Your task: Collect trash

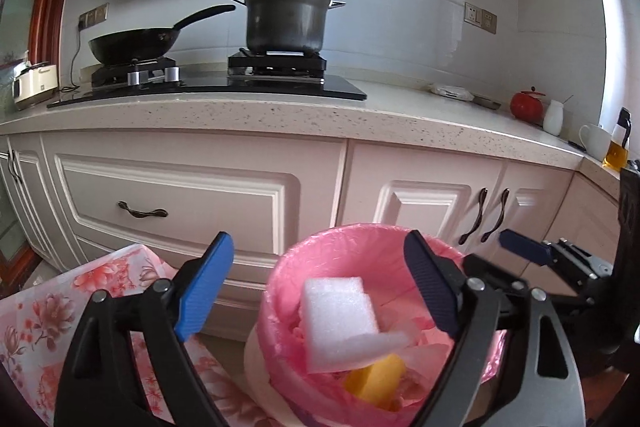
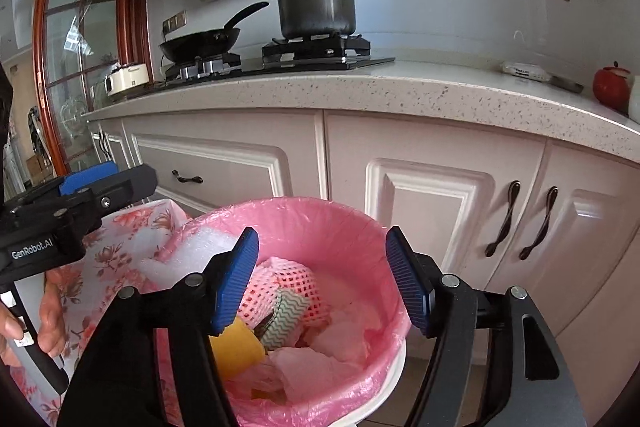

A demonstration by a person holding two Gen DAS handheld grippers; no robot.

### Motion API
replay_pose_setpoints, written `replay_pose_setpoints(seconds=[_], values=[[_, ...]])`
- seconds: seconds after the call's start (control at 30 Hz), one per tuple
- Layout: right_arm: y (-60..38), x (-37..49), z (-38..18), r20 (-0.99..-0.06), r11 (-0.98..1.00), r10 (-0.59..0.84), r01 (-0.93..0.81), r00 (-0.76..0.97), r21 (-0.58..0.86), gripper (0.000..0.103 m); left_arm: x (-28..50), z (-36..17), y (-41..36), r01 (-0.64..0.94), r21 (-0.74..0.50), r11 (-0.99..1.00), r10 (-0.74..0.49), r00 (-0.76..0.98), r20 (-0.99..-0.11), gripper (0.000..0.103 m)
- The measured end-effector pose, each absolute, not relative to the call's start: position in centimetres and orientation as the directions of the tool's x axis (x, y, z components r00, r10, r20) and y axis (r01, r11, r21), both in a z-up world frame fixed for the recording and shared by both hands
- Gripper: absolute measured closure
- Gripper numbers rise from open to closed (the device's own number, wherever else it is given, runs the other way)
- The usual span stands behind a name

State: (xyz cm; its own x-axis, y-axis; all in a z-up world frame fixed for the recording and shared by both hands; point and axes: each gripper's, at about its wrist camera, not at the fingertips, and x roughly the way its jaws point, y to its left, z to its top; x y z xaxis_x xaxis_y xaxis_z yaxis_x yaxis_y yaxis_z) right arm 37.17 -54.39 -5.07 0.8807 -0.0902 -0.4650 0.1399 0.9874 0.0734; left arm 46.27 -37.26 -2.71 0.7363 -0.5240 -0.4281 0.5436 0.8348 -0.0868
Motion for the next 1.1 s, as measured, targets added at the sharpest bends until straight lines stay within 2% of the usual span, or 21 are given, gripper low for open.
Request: replay_pose_setpoints(seconds=[0.13,0.3,0.43,0.53,0.8,1.1], values=[[-53.8,35.2,-4.1,-0.451,0.985,-0.097,0.151,0.887,0.087,0.04,45.2,-2.5,-35.4,0.521,-0.099,0.848,-0.509,0.747,-0.427,0.006],[-51.4,31.8,-2.0,-0.448,0.983,-0.141,0.179,0.883,0.042,0.031,42.0,-0.5,-32.9,0.478,-0.06,0.877,-0.458,0.79,-0.407,0.005],[-49.1,28.2,0.4,-0.423,0.981,-0.164,0.192,0.891,0.024,0.022,37.3,2.2,-30.2,0.455,-0.011,0.891,-0.432,0.837,-0.336,0.005],[-47.5,25.5,1.8,-0.414,0.98,-0.164,0.196,0.895,0.034,0.019,34.0,3.9,-28.5,0.452,0.022,0.892,-0.425,0.853,-0.302,0.005],[-42.7,19.2,4.1,-0.399,0.978,-0.173,0.204,0.9,0.037,0.019,26.7,6.5,-23.7,0.425,-0.004,0.905,-0.409,0.869,-0.278,0.005],[-39.8,15.8,3.6,-0.397,0.978,-0.164,0.203,0.903,0.056,0.019,21.8,5.2,-20.7,0.418,-0.005,0.908,-0.398,0.862,-0.315,0.005]])
